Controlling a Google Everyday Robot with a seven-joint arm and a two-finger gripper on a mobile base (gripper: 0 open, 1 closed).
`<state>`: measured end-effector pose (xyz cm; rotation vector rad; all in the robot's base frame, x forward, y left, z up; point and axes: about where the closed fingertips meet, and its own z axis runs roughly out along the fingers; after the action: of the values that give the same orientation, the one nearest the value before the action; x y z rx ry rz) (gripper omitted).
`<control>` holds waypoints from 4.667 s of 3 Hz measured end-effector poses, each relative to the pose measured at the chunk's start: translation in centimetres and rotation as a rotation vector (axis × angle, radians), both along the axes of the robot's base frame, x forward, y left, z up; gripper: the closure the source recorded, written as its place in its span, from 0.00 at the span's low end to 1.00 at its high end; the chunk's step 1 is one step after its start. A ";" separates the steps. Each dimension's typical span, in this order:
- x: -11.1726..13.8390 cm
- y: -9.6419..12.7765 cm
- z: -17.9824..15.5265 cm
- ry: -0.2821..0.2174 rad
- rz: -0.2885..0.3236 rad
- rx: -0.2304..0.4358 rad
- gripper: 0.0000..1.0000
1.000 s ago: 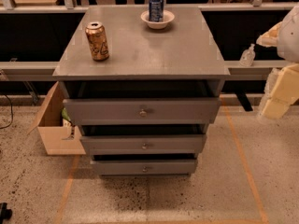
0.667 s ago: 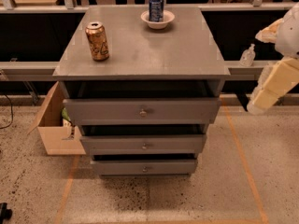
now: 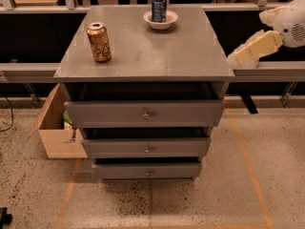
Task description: Pick pepsi can from paper bowl and place on counter
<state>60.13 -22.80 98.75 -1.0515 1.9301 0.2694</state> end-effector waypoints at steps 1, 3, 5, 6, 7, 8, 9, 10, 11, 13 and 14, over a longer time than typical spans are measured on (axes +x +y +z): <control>6.2 1.2 1.1 -0.089 -0.063 0.207 0.00; 17.0 5.6 3.1 -0.130 -0.107 0.405 0.00; 19.0 7.3 3.8 -0.179 -0.123 0.407 0.00; 22.3 8.3 1.9 -0.256 -0.177 0.366 0.00; 25.1 8.9 0.2 -0.323 -0.240 0.333 0.00; 27.8 9.8 -1.2 -0.356 -0.278 0.350 0.00; 30.7 11.2 -2.6 -0.355 -0.289 0.392 0.00; 33.9 12.3 -3.5 -0.359 -0.303 0.430 0.00; 36.8 13.1 -4.5 -0.363 -0.319 0.449 0.00; 40.0 15.9 -6.3 -0.350 -0.328 0.454 0.00; 40.9 17.3 -6.8 -0.341 -0.330 0.455 0.00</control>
Offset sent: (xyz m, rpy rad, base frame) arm 0.1896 0.0505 0.0425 0.5258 -0.2246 -0.1398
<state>100.99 -5.47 91.91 -0.4377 1.5967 0.3011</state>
